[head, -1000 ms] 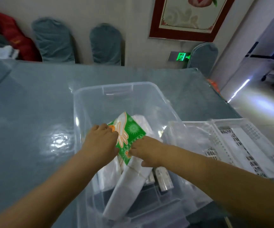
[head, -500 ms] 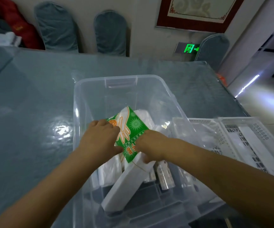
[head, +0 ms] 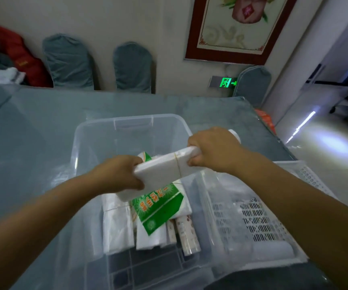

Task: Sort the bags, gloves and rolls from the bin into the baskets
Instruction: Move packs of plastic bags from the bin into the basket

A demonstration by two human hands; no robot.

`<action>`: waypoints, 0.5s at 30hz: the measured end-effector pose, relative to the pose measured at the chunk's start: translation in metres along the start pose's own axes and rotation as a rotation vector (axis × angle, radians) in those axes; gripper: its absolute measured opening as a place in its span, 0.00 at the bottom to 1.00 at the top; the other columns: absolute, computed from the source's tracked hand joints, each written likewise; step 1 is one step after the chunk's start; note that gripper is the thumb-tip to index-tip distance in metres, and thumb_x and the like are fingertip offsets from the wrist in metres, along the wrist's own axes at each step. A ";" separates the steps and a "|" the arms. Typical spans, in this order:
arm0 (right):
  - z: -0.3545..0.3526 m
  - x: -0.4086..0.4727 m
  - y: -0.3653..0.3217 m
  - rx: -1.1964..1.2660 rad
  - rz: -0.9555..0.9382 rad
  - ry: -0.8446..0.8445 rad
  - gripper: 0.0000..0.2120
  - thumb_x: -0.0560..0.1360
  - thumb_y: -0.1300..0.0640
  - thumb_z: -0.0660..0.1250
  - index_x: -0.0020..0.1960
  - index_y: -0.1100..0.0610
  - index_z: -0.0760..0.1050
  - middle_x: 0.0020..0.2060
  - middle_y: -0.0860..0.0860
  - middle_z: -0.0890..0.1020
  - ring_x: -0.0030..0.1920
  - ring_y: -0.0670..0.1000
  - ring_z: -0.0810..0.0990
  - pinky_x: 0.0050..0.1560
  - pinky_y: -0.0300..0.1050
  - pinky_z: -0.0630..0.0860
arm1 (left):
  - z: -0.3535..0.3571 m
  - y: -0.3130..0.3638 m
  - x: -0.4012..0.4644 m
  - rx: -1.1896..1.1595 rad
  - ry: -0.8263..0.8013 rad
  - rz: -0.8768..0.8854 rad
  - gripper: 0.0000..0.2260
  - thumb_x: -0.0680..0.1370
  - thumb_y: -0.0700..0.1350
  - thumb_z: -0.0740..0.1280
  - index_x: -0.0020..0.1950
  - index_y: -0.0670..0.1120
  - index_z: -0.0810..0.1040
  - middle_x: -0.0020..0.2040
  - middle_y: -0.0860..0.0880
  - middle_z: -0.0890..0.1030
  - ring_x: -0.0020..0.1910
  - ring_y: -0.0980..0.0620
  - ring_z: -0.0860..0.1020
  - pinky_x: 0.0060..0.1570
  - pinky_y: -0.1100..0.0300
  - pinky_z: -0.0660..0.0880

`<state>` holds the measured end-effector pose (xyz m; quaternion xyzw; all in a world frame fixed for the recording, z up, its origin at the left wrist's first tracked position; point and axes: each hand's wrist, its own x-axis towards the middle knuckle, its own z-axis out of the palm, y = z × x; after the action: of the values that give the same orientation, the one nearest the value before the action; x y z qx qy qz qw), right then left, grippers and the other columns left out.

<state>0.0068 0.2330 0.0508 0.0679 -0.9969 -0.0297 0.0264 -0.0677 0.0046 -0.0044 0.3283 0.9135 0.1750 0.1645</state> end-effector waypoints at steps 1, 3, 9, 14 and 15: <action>0.001 -0.007 0.004 0.016 0.035 0.021 0.12 0.66 0.44 0.69 0.43 0.50 0.75 0.43 0.50 0.81 0.43 0.56 0.77 0.40 0.44 0.61 | -0.006 0.004 0.004 0.007 0.026 0.029 0.09 0.65 0.48 0.73 0.41 0.51 0.76 0.39 0.51 0.79 0.40 0.48 0.77 0.37 0.59 0.73; 0.001 -0.025 0.014 0.055 0.132 0.081 0.11 0.67 0.43 0.69 0.44 0.48 0.73 0.42 0.49 0.81 0.41 0.54 0.75 0.38 0.44 0.61 | -0.015 0.016 0.010 0.072 0.115 0.103 0.10 0.64 0.53 0.70 0.42 0.50 0.76 0.37 0.51 0.79 0.38 0.47 0.77 0.37 0.58 0.73; 0.001 -0.094 0.042 -0.008 0.327 0.150 0.13 0.69 0.45 0.69 0.49 0.48 0.72 0.45 0.49 0.81 0.45 0.56 0.78 0.39 0.45 0.63 | -0.009 0.095 0.035 0.211 0.203 0.403 0.10 0.67 0.50 0.70 0.47 0.53 0.77 0.39 0.50 0.80 0.42 0.44 0.79 0.33 0.60 0.65; 0.032 -0.162 0.075 0.071 0.491 0.318 0.11 0.72 0.48 0.68 0.50 0.53 0.76 0.42 0.51 0.83 0.42 0.55 0.80 0.41 0.49 0.76 | 0.010 0.168 0.052 0.338 0.271 0.563 0.12 0.69 0.53 0.69 0.50 0.55 0.76 0.43 0.50 0.81 0.44 0.45 0.79 0.38 0.58 0.71; 0.042 -0.173 0.083 0.096 0.527 0.371 0.11 0.72 0.47 0.68 0.50 0.53 0.77 0.41 0.50 0.83 0.40 0.54 0.81 0.39 0.49 0.77 | 0.012 0.178 0.054 0.319 0.272 0.588 0.12 0.68 0.54 0.69 0.50 0.56 0.76 0.43 0.51 0.81 0.44 0.46 0.79 0.38 0.58 0.70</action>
<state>0.1644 0.3409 0.0057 -0.1872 -0.9586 0.0380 0.2112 -0.0055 0.1713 0.0517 0.5725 0.8092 0.1122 -0.0695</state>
